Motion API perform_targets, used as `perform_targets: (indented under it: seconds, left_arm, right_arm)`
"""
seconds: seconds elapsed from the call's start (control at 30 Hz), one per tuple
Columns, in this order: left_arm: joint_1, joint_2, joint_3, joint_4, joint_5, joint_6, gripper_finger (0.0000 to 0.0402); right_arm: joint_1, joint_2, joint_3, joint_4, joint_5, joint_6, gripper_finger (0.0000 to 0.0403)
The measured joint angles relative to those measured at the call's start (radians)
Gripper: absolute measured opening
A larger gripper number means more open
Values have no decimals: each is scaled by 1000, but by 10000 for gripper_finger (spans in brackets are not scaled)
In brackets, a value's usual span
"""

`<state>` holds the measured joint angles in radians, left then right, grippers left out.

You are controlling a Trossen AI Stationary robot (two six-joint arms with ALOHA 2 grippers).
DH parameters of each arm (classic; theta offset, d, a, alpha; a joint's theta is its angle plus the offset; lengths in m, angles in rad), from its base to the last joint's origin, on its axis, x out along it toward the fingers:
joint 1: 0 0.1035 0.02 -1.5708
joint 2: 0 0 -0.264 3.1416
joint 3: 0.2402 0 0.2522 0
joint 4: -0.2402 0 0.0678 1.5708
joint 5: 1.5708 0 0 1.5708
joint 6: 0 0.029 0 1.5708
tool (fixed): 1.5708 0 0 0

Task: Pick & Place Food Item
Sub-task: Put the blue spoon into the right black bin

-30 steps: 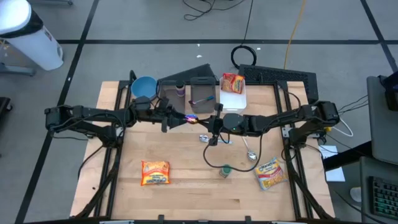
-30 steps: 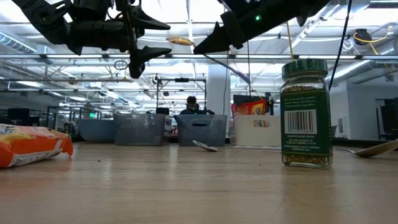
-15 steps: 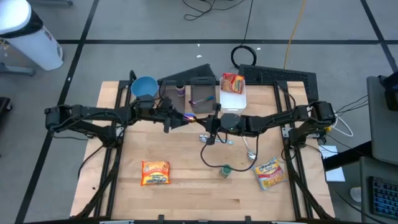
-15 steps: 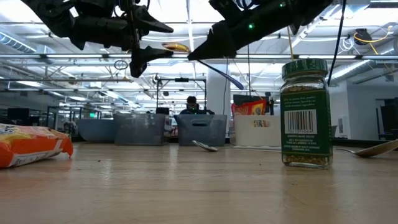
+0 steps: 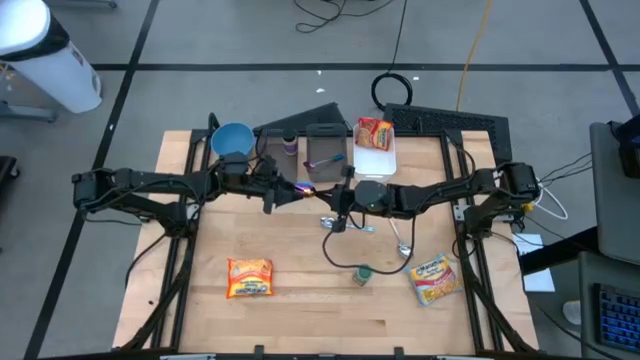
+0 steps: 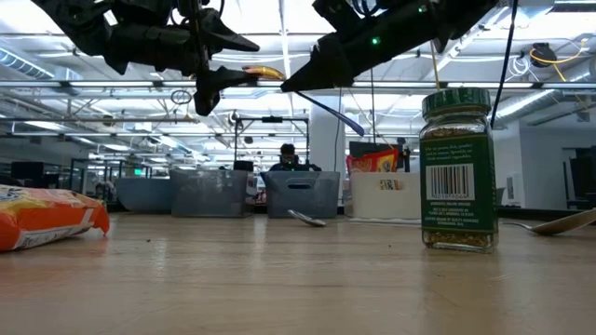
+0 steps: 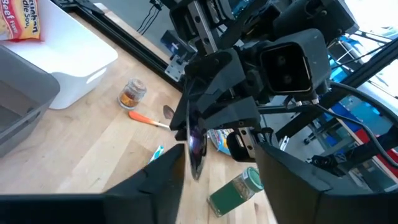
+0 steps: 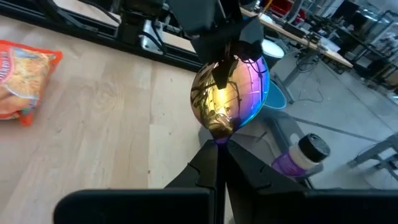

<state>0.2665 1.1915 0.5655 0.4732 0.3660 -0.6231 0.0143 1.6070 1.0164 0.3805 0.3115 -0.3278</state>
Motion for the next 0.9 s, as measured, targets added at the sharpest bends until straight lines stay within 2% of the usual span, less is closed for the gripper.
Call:
perform_targets:
  seconds: [0.5, 0.8, 0.9]
  left_arm:
    - [0, 0, 0, 7, 3, 42, 14]
    - [0, 0, 0, 6, 8, 82, 8]
    - [0, 0, 0, 4, 9, 96, 10]
  right_arm:
    - [1, -1, 0, 0, -8, -1, 4]
    - [1, -1, 0, -2, -15, -4, 4]
    - [0, -1, 0, 1, -29, -1, 15]
